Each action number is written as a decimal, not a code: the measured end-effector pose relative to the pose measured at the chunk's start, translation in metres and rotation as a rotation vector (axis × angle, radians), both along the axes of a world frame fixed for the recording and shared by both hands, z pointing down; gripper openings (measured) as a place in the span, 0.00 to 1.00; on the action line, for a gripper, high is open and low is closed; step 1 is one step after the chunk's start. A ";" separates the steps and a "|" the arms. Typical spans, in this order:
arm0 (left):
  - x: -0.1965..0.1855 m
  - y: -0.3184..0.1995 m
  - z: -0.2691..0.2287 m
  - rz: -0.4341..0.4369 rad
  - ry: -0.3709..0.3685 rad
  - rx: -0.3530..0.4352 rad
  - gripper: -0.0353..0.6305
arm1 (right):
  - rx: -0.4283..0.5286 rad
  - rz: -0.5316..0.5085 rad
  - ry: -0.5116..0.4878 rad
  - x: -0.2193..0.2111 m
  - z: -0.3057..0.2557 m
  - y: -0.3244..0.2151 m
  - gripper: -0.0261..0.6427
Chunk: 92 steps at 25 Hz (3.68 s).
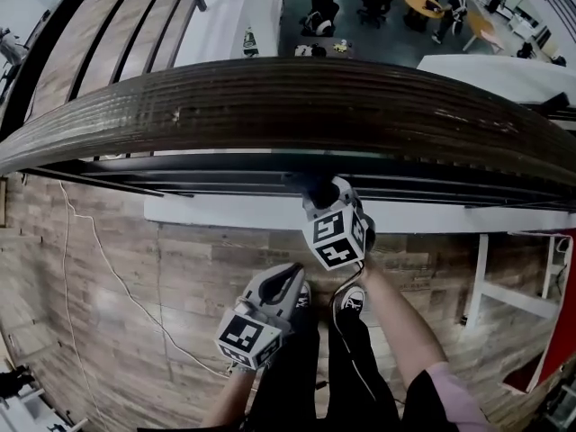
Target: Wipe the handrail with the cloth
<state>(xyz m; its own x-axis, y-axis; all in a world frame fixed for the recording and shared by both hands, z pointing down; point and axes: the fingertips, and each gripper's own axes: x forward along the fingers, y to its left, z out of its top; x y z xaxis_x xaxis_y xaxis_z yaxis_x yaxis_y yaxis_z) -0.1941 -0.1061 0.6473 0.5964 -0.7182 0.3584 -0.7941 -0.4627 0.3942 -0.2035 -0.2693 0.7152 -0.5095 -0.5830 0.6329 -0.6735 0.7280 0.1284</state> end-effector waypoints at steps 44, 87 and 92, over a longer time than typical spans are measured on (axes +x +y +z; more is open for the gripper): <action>0.231 -0.026 0.029 0.173 -0.022 -0.078 0.05 | -0.069 0.321 0.197 0.484 0.058 -0.022 0.20; 0.123 0.144 -0.154 0.230 0.003 0.111 0.05 | -0.005 0.680 -0.345 0.319 -0.179 0.254 0.20; 0.083 0.177 -0.174 0.239 0.016 0.148 0.05 | 0.000 0.716 -0.385 0.273 -0.208 0.319 0.20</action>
<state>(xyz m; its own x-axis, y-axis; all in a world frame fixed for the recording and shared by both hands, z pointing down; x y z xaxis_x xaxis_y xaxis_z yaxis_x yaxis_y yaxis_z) -0.1107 0.0711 0.4733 0.7597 -0.6005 0.2493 -0.6499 -0.6896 0.3196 0.0698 0.0501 0.5072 -0.1947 -0.8498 0.4898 -0.9728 0.1036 -0.2070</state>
